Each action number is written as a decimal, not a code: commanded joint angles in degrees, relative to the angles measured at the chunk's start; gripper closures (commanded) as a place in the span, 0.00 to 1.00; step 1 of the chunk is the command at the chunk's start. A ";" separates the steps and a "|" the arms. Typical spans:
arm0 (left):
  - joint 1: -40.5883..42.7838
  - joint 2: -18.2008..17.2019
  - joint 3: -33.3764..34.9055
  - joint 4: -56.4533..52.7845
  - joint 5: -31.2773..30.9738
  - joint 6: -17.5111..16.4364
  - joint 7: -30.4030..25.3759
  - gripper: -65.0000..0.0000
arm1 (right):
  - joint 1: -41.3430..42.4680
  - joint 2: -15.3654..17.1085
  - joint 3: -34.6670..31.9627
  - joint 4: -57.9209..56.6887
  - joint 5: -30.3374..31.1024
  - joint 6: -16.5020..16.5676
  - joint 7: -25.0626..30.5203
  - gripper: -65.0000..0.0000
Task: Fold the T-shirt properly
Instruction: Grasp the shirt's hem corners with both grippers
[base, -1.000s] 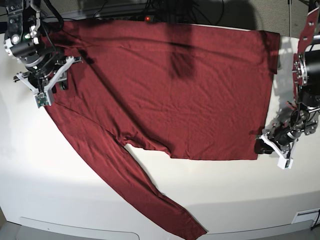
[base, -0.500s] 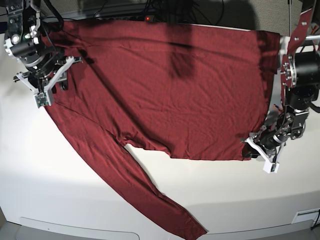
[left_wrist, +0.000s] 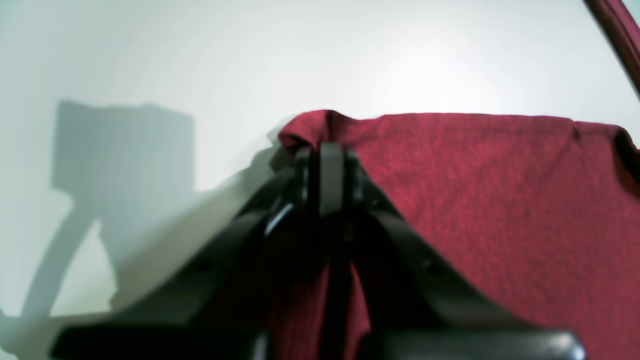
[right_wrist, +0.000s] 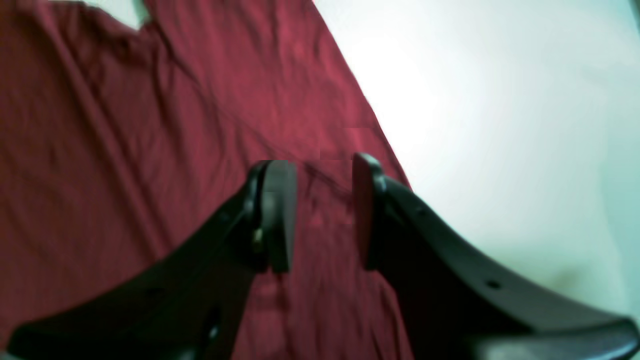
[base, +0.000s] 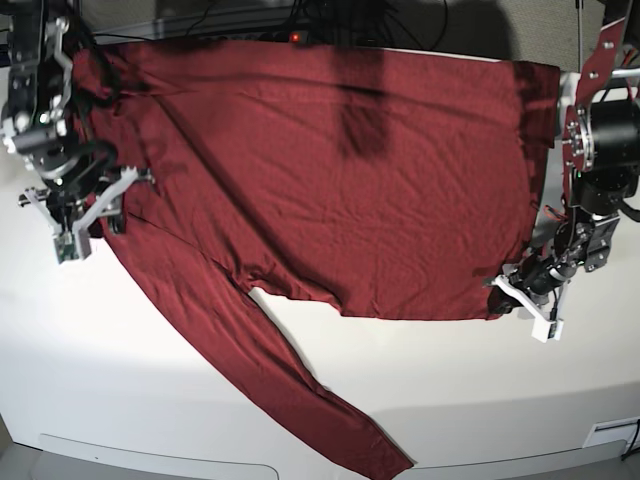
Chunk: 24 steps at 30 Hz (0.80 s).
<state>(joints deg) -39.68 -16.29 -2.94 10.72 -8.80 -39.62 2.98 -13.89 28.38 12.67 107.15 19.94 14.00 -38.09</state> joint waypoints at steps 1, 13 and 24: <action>-1.27 -0.57 0.09 0.48 0.22 -0.38 0.87 1.00 | 2.43 0.98 0.39 -1.99 0.13 0.42 0.98 0.70; -0.59 -0.55 0.09 0.48 -0.90 -0.38 1.86 1.00 | 34.38 1.11 -9.22 -35.67 7.67 9.60 -2.82 0.70; 4.13 -0.55 0.09 0.50 -0.90 -0.38 -1.53 1.00 | 59.67 0.92 -30.91 -68.04 2.32 14.56 1.11 0.70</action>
<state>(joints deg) -35.38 -16.36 -2.96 11.35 -11.73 -40.64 -2.00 43.83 28.67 -18.59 38.04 22.24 28.73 -37.69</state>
